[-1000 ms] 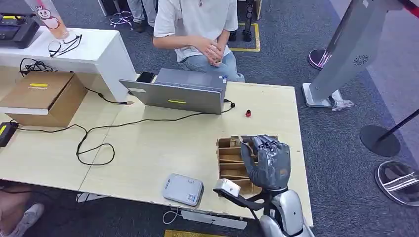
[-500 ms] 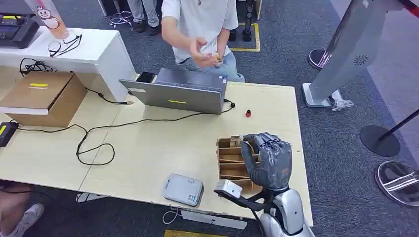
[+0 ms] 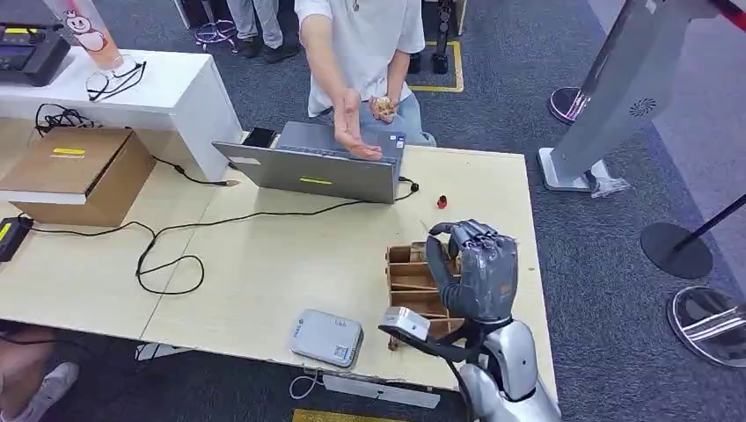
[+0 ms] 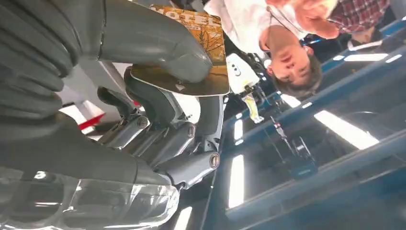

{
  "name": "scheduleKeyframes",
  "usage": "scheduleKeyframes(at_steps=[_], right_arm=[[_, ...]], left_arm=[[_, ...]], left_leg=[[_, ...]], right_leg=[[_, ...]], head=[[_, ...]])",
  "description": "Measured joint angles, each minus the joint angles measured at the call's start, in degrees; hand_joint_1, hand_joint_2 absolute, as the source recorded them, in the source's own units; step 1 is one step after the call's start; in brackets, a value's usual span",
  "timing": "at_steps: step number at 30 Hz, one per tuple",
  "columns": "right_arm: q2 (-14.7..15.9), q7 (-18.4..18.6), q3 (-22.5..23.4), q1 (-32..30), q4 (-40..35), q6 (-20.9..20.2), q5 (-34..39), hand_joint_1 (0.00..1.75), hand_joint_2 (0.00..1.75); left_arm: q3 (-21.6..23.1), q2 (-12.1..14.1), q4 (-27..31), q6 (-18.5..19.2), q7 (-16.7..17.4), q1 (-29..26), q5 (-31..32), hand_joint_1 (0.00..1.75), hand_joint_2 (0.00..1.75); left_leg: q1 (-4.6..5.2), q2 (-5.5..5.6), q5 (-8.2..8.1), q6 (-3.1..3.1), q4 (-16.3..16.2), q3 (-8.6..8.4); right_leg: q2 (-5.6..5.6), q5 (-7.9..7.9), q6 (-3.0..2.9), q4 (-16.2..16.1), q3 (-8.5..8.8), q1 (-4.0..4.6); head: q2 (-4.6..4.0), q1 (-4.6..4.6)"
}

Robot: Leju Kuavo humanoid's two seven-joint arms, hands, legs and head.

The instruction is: Pass the card to the sensor for recognition and then transmit it.

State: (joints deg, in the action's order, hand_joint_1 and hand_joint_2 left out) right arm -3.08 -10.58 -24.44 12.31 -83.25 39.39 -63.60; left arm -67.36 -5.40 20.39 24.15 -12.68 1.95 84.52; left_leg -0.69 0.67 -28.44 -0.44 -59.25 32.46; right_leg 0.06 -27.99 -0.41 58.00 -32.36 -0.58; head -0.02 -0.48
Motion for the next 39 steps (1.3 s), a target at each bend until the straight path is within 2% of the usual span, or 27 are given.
scheduleKeyframes(at_steps=[39], right_arm=[[-6.54, 2.01, -2.62, 13.69, 14.99, -0.33, 1.05, 1.75, 1.75]], left_arm=[[2.69, 0.79, -1.73, -0.44, 1.88, 2.23, 0.81, 0.0, 0.0]], left_leg=[[0.0, 0.0, 0.07, 0.06, 0.0, 0.0]], right_leg=[[0.0, 0.04, -0.02, 0.02, 0.0, 0.0]], head=[[0.0, 0.0]])
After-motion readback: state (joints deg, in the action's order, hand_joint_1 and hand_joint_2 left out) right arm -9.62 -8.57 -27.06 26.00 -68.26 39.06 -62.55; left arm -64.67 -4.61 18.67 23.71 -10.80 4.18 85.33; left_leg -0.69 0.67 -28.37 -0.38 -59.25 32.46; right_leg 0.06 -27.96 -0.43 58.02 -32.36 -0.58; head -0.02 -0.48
